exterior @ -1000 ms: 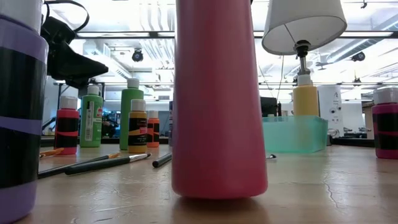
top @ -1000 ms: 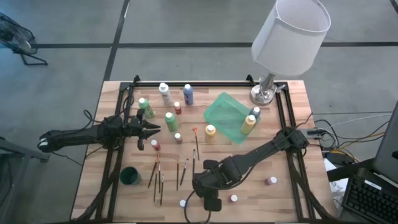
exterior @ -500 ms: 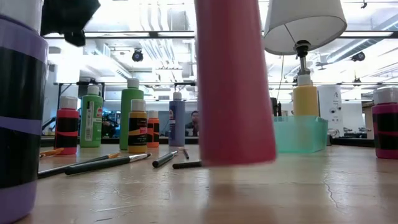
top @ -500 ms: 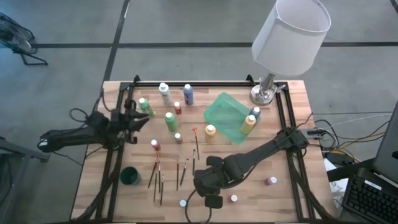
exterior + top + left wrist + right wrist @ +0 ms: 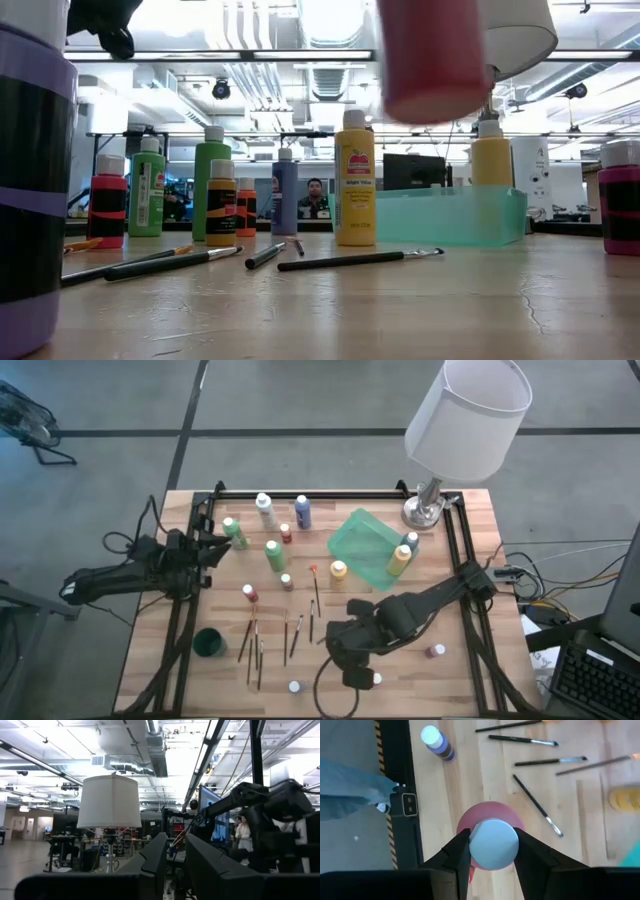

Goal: Pick & Place Paint Supplies
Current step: Put the big pink paint bottle into the green bin

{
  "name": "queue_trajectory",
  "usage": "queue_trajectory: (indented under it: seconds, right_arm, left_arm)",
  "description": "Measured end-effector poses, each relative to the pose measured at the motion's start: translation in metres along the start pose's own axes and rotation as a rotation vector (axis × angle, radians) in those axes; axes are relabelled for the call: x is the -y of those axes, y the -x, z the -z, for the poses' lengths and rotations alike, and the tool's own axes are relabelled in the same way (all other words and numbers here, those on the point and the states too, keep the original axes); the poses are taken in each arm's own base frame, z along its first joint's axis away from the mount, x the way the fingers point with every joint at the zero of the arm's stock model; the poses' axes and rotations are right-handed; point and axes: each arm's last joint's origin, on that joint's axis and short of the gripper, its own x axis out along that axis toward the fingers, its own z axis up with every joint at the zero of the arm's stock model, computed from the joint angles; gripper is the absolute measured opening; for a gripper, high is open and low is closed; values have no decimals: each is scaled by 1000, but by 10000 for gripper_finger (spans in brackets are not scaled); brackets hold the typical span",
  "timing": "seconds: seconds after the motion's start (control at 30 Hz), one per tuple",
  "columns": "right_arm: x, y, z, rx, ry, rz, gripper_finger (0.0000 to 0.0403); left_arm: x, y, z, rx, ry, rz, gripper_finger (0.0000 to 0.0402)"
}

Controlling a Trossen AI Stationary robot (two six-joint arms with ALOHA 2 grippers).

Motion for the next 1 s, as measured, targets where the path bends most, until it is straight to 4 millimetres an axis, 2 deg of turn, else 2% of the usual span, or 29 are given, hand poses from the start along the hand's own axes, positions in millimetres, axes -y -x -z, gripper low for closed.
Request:
queue_trajectory:
  seconds: [0.17, 0.33, 0.43, 0.7, 1.0]
  right_arm:
    - [12, 29, 11, 10, -141, 60, 112]
    - [25, 58, 18, 114, -305, 105, 112]
    - [32, 72, 20, 186, -372, 127, 112]
    - [49, 85, 31, 206, -477, 141, 112]
    - [81, 91, 59, 200, -586, 220, 112]
  left_arm:
    - [0, 0, 8, -83, -41, -3, 76]
    - [-1, 3, 26, -269, -21, -20, 76]
    - [-2, 5, 31, -317, -20, -22, 76]
    - [-2, 5, 32, -323, -52, -17, 76]
    - [-2, 6, 36, -360, -54, -18, 76]
